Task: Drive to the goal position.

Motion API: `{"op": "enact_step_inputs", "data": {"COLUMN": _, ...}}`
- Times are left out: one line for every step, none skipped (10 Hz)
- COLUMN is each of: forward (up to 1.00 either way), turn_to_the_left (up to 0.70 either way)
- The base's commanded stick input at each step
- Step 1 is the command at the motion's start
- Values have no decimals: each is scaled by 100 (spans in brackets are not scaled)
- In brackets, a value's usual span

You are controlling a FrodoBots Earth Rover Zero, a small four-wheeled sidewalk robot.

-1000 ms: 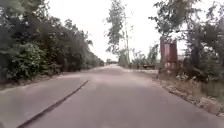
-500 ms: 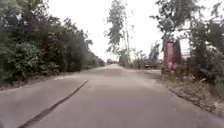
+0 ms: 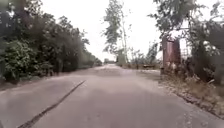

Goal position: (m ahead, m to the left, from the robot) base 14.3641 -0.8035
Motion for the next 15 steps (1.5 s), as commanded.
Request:
{"op": "enact_step_inputs", "data": {"forward": 70, "turn_to_the_left": 0}}
{"op": "enact_step_inputs", "data": {"forward": 70, "turn_to_the_left": 0}}
{"op": "enact_step_inputs", "data": {"forward": 70, "turn_to_the_left": 0}}
{"op": "enact_step_inputs", "data": {"forward": 70, "turn_to_the_left": 0}}
{"op": "enact_step_inputs", "data": {"forward": 70, "turn_to_the_left": 0}}
{"op": "enact_step_inputs", "data": {"forward": 70, "turn_to_the_left": 0}}
{"op": "enact_step_inputs", "data": {"forward": 70, "turn_to_the_left": 0}}
{"op": "enact_step_inputs", "data": {"forward": 70, "turn_to_the_left": 0}}
{"op": "enact_step_inputs", "data": {"forward": 70, "turn_to_the_left": 0}}
{"op": "enact_step_inputs", "data": {"forward": 70, "turn_to_the_left": 0}}
{"op": "enact_step_inputs", "data": {"forward": 70, "turn_to_the_left": 0}}
{"op": "enact_step_inputs", "data": {"forward": 70, "turn_to_the_left": 0}}
{"op": "enact_step_inputs", "data": {"forward": 70, "turn_to_the_left": 0}}
{"op": "enact_step_inputs", "data": {"forward": 70, "turn_to_the_left": 0}}
{"op": "enact_step_inputs", "data": {"forward": 70, "turn_to_the_left": 0}}
